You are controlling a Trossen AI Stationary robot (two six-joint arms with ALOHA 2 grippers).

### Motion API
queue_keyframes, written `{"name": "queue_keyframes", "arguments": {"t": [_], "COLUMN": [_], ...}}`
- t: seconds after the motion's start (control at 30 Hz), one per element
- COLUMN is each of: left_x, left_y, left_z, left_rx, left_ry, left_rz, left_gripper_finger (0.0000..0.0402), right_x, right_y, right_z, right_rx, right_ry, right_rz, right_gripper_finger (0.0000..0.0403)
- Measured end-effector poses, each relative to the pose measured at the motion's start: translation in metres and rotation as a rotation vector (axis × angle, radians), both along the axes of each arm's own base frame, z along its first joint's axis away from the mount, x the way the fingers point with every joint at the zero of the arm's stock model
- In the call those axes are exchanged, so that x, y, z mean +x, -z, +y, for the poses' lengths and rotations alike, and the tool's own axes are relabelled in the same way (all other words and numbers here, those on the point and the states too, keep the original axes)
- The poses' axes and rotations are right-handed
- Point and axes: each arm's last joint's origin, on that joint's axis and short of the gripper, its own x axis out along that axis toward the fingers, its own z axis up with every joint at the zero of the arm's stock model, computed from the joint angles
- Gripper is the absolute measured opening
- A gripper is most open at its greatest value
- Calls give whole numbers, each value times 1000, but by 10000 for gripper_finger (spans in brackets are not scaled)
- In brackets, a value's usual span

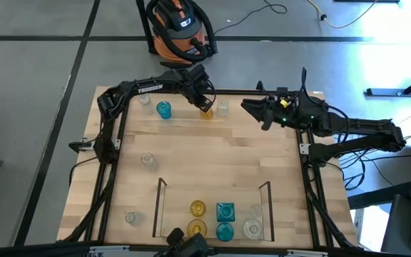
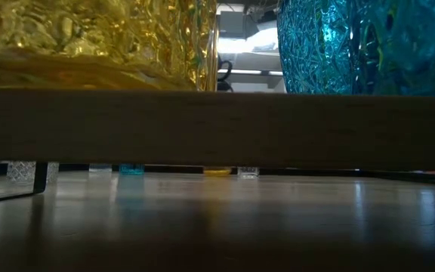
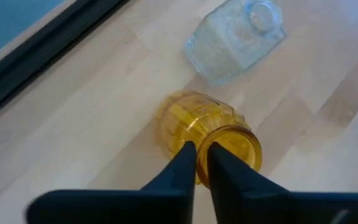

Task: Sort vases onto shelf
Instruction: Put the yellow vase on the shelf aligned with the other yellow vase

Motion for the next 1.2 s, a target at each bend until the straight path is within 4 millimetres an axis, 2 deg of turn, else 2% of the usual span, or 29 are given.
{"name": "queue_keyframes", "arguments": {"t": [0.07,0.37,0.53,0.67,0.8,0.9,1.03,1.13,1.2], "left_x": [0,-3,-5,-13,-23,-34,-43,-46,-43], "left_y": [0,-2,-13,-32,-53,-74,-91,-97,-99], "left_z": [-1,-8,-23,-41,-70,-98,-149,-190,-215], "left_rx": [-5,-36,-42,-73,-157,-204,-215,-163,-165], "left_ry": [6,24,52,119,236,344,524,629,716], "left_rz": [4,38,57,66,68,62,127,199,180], "left_gripper_finger": [10,6,5,5,5,5,5,5,5], "right_x": [0,0,0,2,4,7,12,15,18], "right_y": [0,0,0,1,3,5,8,11,13], "right_z": [0,1,1,1,1,0,0,0,-1], "right_rx": [0,17,18,1,-1,0,1,2,3], "right_ry": [-15,-40,-40,-37,-37,-37,-37,-37,-37], "right_rz": [0,-5,-4,6,16,25,43,55,64], "right_gripper_finger": [135,135,135,135,135,135,135,135,135]}}
